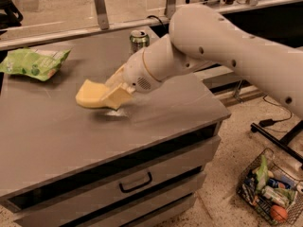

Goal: Move sponge near green rice chip bag

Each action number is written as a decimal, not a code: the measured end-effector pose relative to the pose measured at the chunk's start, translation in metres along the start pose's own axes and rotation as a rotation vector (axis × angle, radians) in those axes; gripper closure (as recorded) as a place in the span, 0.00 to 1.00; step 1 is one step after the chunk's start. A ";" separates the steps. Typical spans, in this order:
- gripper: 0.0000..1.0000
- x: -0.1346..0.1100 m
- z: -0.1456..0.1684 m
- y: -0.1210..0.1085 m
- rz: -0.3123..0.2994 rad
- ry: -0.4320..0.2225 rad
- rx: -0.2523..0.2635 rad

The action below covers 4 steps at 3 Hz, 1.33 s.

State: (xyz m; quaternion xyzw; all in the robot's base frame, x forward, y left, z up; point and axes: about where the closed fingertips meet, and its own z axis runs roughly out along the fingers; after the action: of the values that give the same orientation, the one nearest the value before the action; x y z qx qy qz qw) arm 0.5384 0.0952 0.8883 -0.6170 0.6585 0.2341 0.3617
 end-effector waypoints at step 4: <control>0.82 -0.069 0.063 -0.121 -0.078 0.044 0.057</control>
Offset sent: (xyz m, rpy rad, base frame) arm 0.1392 0.0396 0.0312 -0.0511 -0.0966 -0.0339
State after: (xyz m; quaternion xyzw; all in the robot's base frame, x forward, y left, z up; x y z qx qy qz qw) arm 0.6678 0.1711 0.9185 -0.6366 0.6481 0.1874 0.3736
